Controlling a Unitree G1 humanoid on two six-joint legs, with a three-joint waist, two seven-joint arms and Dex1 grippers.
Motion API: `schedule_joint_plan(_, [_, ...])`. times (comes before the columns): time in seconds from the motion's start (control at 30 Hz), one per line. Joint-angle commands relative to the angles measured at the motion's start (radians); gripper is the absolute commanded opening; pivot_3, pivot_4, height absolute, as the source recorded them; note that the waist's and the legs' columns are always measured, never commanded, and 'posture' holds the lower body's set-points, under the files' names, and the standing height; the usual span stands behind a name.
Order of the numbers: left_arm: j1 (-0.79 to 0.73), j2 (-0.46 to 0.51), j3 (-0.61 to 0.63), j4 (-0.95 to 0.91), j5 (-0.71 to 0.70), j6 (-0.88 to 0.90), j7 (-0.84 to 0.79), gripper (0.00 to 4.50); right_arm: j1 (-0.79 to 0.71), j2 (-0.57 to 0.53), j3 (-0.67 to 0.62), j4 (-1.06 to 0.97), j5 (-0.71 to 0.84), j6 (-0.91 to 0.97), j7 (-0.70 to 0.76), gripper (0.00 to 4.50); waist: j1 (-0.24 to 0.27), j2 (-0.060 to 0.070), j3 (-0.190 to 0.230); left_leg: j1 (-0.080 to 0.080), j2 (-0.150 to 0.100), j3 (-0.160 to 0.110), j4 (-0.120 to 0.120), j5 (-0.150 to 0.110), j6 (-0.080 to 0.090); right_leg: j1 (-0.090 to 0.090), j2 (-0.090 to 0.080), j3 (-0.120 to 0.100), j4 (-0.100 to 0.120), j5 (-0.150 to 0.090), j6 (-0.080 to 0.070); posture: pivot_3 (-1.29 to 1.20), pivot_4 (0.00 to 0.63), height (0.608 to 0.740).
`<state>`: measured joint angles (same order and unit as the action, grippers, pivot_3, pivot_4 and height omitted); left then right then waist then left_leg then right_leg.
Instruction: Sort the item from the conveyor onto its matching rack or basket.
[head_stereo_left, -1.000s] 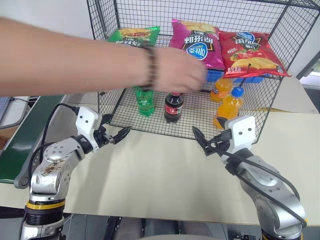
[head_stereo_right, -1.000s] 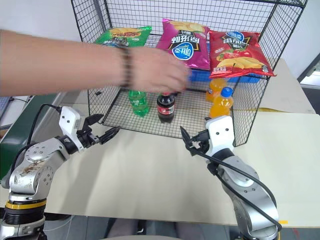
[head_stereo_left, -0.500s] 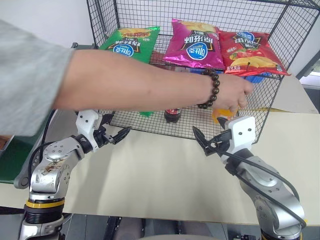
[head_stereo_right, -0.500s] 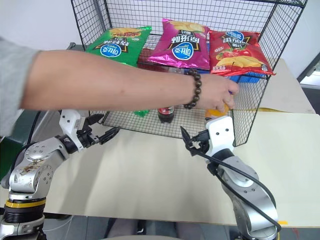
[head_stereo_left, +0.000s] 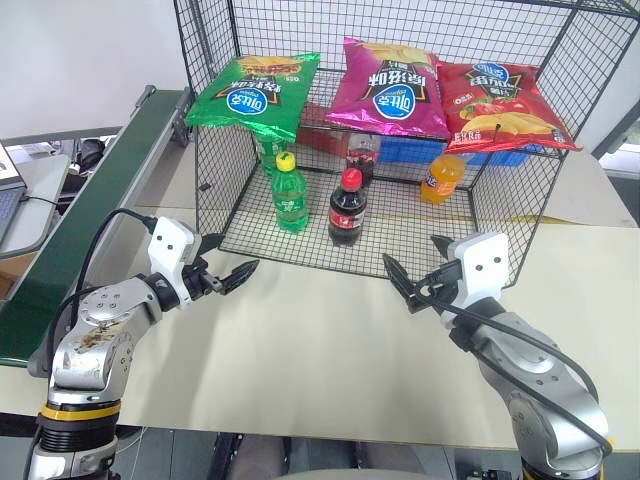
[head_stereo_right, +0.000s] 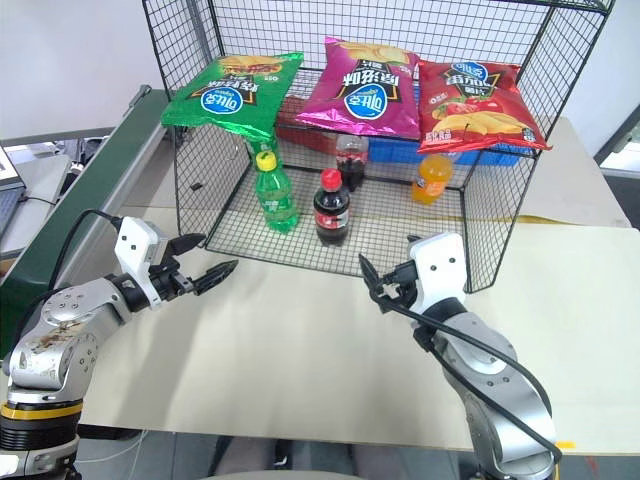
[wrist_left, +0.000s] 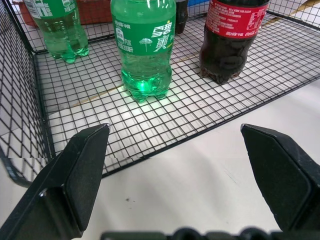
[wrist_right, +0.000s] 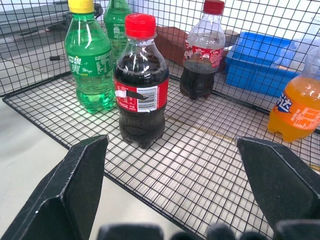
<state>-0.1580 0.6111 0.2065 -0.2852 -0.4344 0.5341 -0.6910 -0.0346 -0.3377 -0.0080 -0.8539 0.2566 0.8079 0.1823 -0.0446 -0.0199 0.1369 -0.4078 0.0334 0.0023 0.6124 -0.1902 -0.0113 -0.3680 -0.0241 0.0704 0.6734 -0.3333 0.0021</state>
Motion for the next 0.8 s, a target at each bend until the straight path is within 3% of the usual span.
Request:
schedule_joint_plan(0.03, [-0.006, 0.011, 0.050, -0.012, -0.018, -0.008, 0.015, 4.48, -0.030, -0.007, -0.009, -0.016, -0.001, -0.036, 0.011, 4.50, 0.000, 0.000, 0.000, 0.000, 0.000, 0.000, 0.000, 0.000, 0.000, 0.000, 0.000, 0.000, 0.000, 0.000, 0.000, 0.00, 0.150, 0.740])
schedule_joint_plan(0.3, [-0.039, 0.006, 0.207, 0.083, -0.033, -0.045, 0.100, 4.48, -0.124, -0.028, -0.017, 0.003, 0.068, -0.012, 0.097, 4.50, -0.003, 0.000, 0.000, 0.000, 0.000, 0.000, 0.000, 0.000, 0.000, 0.000, 0.000, 0.000, 0.000, 0.000, 0.000, 0.00, 0.150, 0.740])
schedule_joint_plan(0.63, [-0.098, -0.011, 0.308, 0.195, -0.006, -0.141, 0.234, 4.48, -0.577, -0.129, -0.046, 0.193, 0.432, 0.124, 0.403, 4.50, 0.001, -0.001, 0.001, 0.000, 0.000, 0.000, 0.000, 0.000, 0.000, 0.000, -0.001, -0.001, 0.000, 0.000, 0.000, 0.00, 0.150, 0.740])
schedule_joint_plan(0.8, [-0.114, -0.042, 0.378, 0.232, -0.006, -0.172, 0.349, 4.48, -0.764, -0.134, -0.011, 0.324, 0.484, 0.116, 0.481, 4.50, 0.000, -0.001, 0.000, 0.001, 0.001, -0.001, 0.000, 0.000, 0.000, 0.000, -0.001, -0.002, 0.001, 0.000, -0.001, 0.00, 0.150, 0.740])
